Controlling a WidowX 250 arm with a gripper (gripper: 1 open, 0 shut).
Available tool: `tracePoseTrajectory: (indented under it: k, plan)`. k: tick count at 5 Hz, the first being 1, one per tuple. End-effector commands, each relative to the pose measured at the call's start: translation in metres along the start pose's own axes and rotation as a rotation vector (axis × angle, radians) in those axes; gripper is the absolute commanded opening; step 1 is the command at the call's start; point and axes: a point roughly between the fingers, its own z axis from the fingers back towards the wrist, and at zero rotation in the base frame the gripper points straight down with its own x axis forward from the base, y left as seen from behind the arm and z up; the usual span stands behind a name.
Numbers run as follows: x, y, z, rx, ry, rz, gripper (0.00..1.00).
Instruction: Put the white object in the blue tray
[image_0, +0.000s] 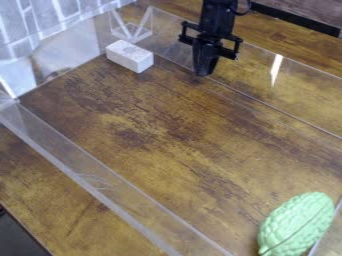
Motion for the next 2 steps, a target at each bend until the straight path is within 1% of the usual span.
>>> tracePoseTrajectory:
  k: [1,2]
  plan:
    - [0.0065,-0.0117,0.0373,0.027,-0.08,-0.045,0.0]
    - [0.0043,-0.0147,0.0436,0.033,-0.076,-0.062,0.0]
